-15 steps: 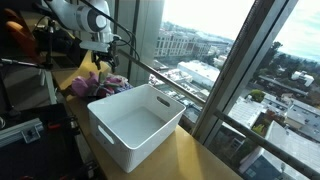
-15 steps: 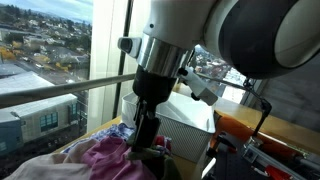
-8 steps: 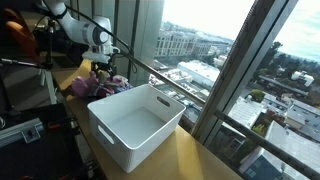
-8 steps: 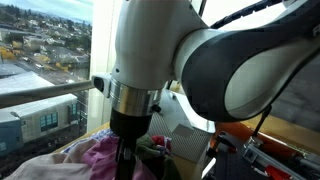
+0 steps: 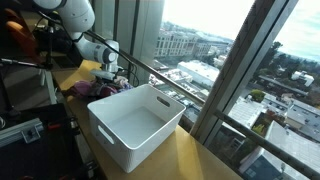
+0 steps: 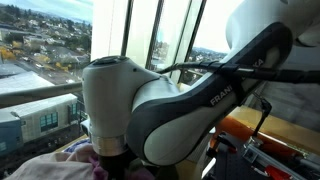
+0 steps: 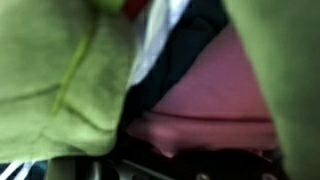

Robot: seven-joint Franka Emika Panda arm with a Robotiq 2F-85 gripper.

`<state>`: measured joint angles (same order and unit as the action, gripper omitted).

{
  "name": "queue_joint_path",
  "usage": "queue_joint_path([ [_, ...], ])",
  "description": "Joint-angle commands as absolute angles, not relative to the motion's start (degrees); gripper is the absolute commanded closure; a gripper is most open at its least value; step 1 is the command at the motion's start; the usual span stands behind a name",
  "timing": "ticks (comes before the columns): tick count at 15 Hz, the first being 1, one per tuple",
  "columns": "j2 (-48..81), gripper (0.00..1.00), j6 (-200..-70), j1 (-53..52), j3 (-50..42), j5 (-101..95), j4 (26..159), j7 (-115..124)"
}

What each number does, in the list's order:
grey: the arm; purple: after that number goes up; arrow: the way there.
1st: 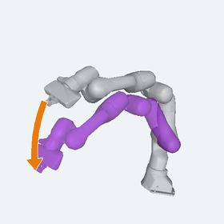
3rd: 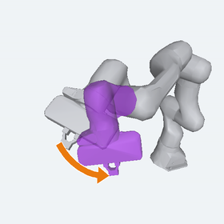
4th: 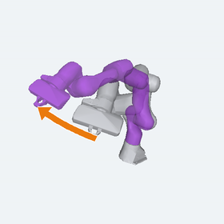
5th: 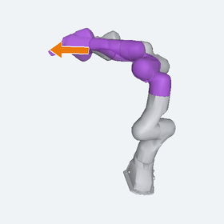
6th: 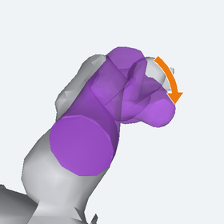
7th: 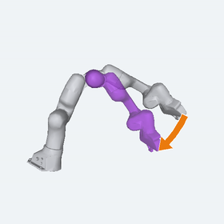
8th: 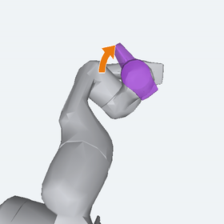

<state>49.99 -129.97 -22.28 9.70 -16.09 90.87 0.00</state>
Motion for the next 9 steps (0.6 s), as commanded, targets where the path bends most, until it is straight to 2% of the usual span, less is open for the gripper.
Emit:
queue_joint_path([
  [1, 58.03, 0.0, -124.2, -22.94, 8.47, -15.1, 81.24, -1.83],
  [2, 58.64, 0.0, -122.35, -22.93, 8.52, -14.86, 79.49, -2.08],
  [3, 58.94, 0.25, -120.98, -22.77, 8.53, -14.7, 78.43, -2.26],
  [4, 59.52, 0.26, -119.93, -22.74, 8.53, -14.72, 77.2, -2.48],
  [9, 59.25, 0.62, -117.65, -22.03, 8.81, -14.2, 74.77, -3.14],
])
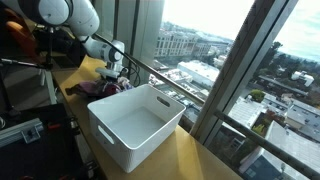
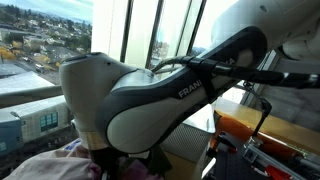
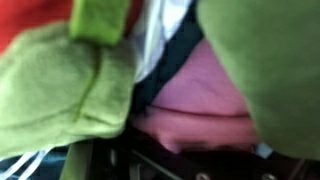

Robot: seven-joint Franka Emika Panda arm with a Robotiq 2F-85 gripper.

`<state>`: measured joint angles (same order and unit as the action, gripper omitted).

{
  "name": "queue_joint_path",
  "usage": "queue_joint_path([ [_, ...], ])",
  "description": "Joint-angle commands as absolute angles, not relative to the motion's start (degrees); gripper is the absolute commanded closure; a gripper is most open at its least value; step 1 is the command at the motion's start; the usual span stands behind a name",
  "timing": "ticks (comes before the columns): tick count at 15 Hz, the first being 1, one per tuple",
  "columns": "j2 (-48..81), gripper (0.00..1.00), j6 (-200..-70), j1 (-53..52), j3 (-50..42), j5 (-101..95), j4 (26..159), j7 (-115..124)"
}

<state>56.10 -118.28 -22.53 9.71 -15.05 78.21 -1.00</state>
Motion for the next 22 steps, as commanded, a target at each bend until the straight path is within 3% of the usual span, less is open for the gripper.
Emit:
queue_joint_path([
  [1, 58.87, 0.7, -117.8, -21.81, 8.84, -14.1, 75.02, -3.17],
  [5, 57.23, 0.98, -119.11, -21.01, 8.9, -13.92, 77.09, -3.17],
  [6, 56.88, 1.0, -119.33, -20.84, 8.93, -13.81, 77.54, -3.16],
  [22, 32.37, 1.0, -125.22, -15.57, 10.19, -11.83, 97.76, -4.1],
])
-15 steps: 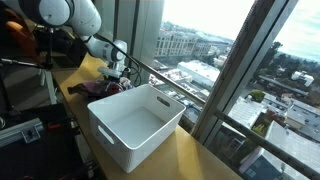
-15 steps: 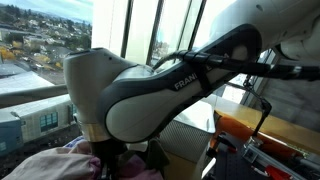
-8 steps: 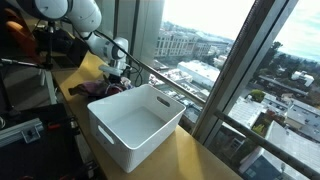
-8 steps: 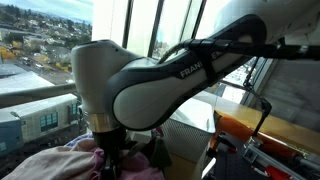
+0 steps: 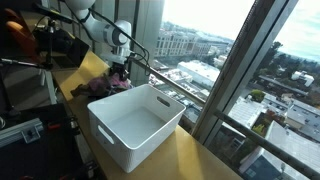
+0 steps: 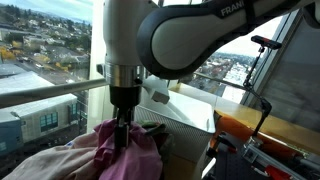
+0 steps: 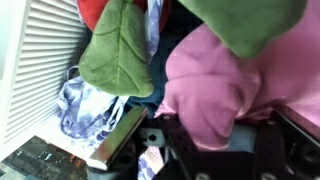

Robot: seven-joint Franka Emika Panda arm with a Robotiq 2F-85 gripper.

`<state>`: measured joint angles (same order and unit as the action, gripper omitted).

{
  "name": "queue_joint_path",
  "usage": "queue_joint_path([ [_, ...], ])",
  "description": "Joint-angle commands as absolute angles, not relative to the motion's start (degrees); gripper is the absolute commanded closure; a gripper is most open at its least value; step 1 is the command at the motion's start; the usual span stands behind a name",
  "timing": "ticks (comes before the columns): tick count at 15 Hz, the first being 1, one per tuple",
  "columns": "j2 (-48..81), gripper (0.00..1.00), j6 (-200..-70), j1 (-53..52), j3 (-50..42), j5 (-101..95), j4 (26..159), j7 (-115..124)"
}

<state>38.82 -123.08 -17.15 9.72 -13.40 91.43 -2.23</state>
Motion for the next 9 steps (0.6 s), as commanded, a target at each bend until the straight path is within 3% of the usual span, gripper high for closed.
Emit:
queue_joint_path([
  [1, 30.99, 1.0, -125.61, -15.22, 10.23, -11.57, 98.86, -4.41],
  [9, 20.13, 1.0, -127.33, -11.21, 10.22, -7.71, 105.89, -8.85],
])
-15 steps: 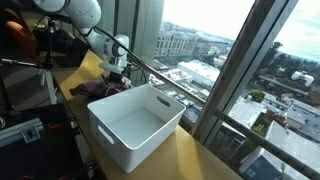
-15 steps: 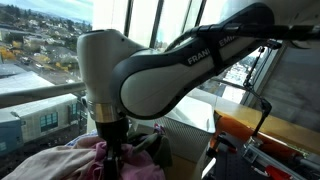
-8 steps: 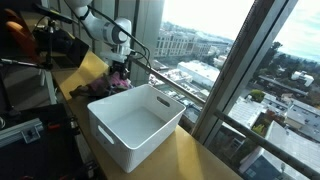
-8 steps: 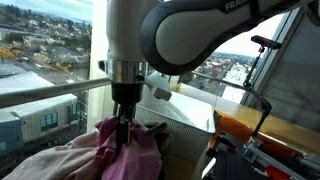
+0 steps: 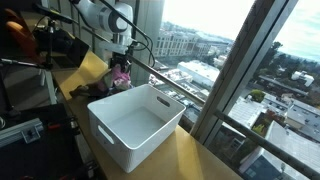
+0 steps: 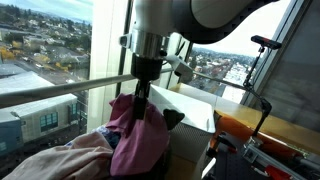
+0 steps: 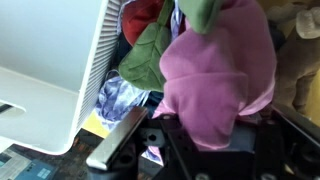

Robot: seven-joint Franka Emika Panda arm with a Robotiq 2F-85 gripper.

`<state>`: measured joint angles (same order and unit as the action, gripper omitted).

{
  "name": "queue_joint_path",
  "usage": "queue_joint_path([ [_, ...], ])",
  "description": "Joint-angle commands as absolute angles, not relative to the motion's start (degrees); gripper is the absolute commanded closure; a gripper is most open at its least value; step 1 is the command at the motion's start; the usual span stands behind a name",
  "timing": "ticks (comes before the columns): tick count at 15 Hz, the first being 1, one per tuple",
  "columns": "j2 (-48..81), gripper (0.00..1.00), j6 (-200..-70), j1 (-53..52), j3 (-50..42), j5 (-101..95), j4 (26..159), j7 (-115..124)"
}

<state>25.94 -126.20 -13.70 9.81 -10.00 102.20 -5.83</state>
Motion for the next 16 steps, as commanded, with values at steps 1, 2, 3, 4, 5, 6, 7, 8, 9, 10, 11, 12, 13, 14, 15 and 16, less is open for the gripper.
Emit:
queue_joint_path([
  [1, 18.18, 1.0, -126.84, -10.0, 9.86, -6.9, 105.81, -10.02],
  [2, 16.49, 1.0, -126.49, -8.73, 9.43, -6.17, 105.48, -11.12],
  [3, 15.26, 1.0, -126.29, -7.57, 8.96, -5.51, 104.79, -11.98],
  [4, 14.18, 1.0, -126.28, -6.27, 8.34, -4.85, 103.96, -12.93],
  [5, 13.03, 1.0, -125.86, -4.92, 7.64, -4.32, 103.01, -13.92],
  [6, 11.94, 1.0, -125.58, -3.45, 6.82, -3.73, 102.24, -15.19],
  [7, 11.13, 1.0, -125.2, -2.0, 5.95, -2.95, 101.38, -16.55],
  [8, 11.04, 1.0, -125.31, -0.89, 5.16, -2.17, 100.85, -17.52],
  [9, 11.05, 1.0, -125.7, 0.0, 4.45, -1.58, 100.66, -18.23],
  [10, 11.52, 1.0, -126.21, 0.65, 3.88, -1.31, 101.01, -18.59],
  [11, 11.96, 1.0, -127.18, 1.15, 3.4, -1.18, 101.87, -18.67],
  [12, 12.65, 1.0, -128.4, 1.45, 3.01, -1.52, 103.15, -18.55],
  [13, 13.7, 1.0, -130.72, 1.73, 2.43, -2.81, 104.93, -18.16],
  [14, 14.98, 1.0, -132.28, 1.96, 1.9, -3.52, 106.13, -17.68],
  [15, 16.31, 1.0, -133.82, 2.44, 1.45, -3.45, 107.56, -17.97],
  [16, 17.56, 1.0, -135.69, 2.61, 1.12, -3.63, 109.08, -17.77],
])
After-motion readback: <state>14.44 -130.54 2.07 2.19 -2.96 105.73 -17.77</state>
